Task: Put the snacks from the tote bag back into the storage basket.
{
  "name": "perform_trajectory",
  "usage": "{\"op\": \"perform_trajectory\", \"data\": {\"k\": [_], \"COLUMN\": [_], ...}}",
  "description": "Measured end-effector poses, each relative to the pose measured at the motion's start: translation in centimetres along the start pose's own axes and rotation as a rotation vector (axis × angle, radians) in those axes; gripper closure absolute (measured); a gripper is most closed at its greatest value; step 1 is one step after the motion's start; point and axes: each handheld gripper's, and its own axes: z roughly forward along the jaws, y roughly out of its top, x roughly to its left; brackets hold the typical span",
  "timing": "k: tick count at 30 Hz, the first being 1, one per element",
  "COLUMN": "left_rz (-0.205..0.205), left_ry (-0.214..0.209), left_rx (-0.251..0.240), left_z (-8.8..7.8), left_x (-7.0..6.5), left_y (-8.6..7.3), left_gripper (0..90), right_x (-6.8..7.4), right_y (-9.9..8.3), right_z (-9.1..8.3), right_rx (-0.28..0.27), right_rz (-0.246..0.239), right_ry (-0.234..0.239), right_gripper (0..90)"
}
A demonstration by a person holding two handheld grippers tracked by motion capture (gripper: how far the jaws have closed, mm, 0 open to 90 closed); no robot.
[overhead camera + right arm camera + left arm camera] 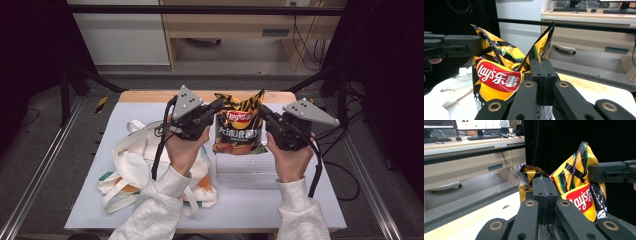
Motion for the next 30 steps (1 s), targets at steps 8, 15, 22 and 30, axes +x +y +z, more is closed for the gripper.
{"op": "perform_trajectory", "data": {"k": [8, 15, 22, 30], "left_rz": [-0.013, -0.016, -0.023, -0.032], "left_ry": [-0.010, -0.012, -0.006, 0.015], "left_rx": [0.011, 0.028, 0.050, 0.088], "left_z": [1.5, 2.5, 3.5, 4.7], "left_x": [-0.2, -0.4, -0.3, 0.0], "left_y": [-1.2, -2.2, -3.6, -5.4], "left_gripper": [90.0, 90.0, 90.0, 90.0], "right_x": [-1.2, -2.0, -2.6, -3.3], "right_y": [-1.3, -2.5, -3.7, -5.5], "right_z": [0.3, 0.8, 1.6, 3.1], "right_rx": [0.018, 0.036, 0.056, 0.092], "right_rz": [0.010, 0.018, 0.022, 0.038], "right_ry": [-0.011, -0.016, -0.017, -0.017], "right_gripper": [90.0, 90.0, 90.0, 90.0]}}
